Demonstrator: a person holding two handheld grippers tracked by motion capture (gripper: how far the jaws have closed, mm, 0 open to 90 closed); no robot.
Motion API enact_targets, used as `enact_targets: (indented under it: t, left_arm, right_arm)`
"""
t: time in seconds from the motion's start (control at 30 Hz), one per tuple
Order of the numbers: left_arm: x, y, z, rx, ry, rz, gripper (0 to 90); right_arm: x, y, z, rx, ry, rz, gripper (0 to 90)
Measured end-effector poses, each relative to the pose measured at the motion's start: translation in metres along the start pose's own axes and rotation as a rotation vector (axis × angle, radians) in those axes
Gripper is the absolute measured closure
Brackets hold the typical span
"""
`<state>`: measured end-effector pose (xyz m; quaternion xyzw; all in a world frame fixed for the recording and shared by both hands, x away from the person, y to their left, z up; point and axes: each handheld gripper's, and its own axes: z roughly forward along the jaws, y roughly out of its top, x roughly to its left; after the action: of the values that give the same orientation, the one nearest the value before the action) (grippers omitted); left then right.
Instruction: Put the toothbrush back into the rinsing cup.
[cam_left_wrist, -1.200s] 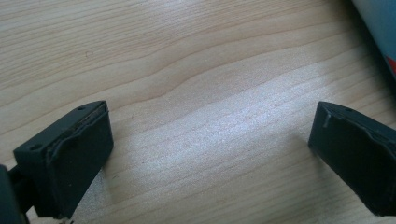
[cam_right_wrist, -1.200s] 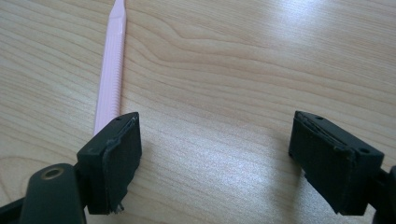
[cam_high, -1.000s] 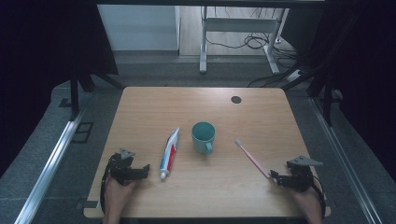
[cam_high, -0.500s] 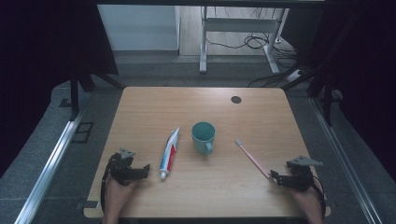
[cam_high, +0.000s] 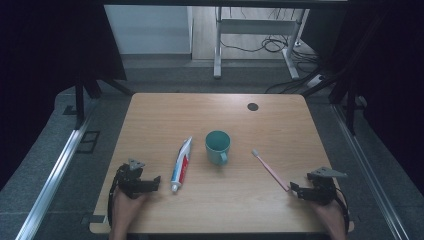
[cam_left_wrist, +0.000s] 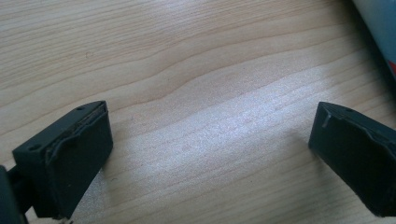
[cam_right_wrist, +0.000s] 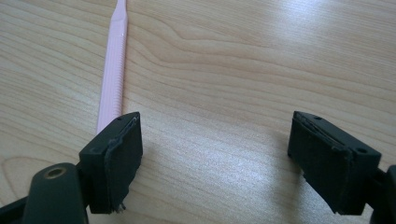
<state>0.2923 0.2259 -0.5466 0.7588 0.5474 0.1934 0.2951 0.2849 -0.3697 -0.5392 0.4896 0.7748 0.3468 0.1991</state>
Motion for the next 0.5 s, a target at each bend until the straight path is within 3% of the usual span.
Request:
enact_targets:
  t: [0.5]
  left_arm:
    - [-0.0001,0.0005,0.0003,0.001,-0.001,0.0,0.0]
  right_arm:
    - [-0.0013,0.0049,-0.0097,-0.003,0.009,0.011,23.1]
